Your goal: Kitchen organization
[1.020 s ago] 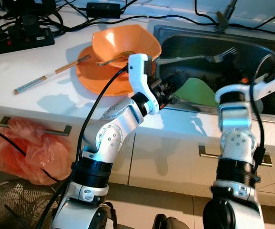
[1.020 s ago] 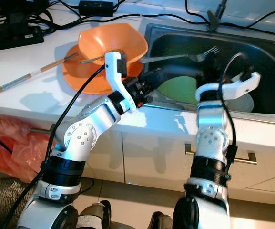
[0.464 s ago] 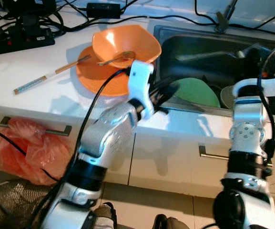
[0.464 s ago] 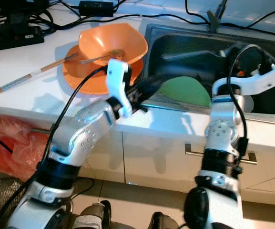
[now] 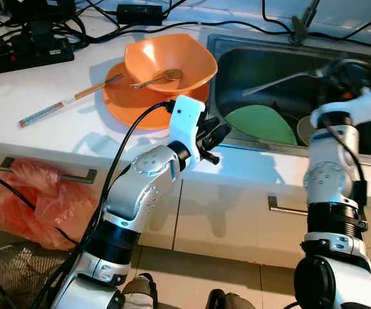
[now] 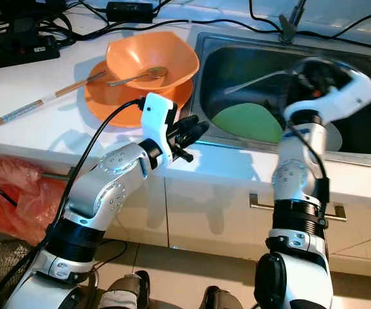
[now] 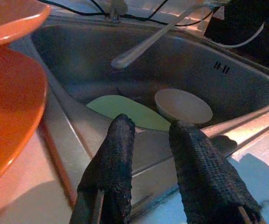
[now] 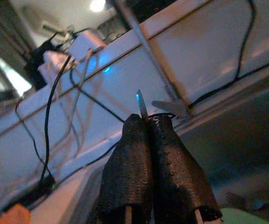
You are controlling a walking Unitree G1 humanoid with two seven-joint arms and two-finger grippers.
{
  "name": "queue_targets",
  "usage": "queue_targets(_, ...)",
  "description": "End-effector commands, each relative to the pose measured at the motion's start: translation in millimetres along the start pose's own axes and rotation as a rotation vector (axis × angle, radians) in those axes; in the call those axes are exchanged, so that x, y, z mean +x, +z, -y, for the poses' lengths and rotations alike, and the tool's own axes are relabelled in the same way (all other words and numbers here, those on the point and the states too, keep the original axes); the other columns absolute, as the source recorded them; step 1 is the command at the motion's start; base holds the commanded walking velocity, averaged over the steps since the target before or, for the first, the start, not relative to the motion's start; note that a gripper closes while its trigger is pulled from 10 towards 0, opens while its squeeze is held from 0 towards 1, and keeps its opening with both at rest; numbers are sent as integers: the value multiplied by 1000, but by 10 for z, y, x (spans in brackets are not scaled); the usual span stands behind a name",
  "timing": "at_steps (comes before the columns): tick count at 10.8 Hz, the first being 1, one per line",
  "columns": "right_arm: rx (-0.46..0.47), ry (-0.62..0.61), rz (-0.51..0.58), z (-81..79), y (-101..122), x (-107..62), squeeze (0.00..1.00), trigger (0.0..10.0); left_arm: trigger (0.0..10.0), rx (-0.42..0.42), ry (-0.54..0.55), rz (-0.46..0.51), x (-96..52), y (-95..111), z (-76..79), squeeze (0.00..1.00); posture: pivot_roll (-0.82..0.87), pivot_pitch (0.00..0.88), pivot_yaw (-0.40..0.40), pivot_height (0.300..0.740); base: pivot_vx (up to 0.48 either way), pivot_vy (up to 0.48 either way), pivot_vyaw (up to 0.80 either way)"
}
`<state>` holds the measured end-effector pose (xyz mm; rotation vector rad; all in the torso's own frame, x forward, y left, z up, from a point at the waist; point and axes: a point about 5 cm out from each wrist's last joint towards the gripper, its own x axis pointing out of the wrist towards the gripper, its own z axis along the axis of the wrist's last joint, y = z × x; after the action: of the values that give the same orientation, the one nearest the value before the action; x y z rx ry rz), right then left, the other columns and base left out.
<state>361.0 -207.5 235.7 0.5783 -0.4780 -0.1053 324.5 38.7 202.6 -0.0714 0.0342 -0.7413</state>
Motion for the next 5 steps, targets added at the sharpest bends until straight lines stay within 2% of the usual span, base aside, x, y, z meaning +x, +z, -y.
queue_targets(1, -50, 17, 1, 0, -9, 3, 0, 10000, 10000, 17, -11, -11, 1, -34, 36, 0, 200, 143, -35, 740, 0, 0, 0)
queue_targets(5, -227, 115, -70, -91, -221, -80, 0, 10000, 10000, 50, -5, -17, 9, -37, 45, 0, 205, 146, -33, 740, 0, 0, 0)
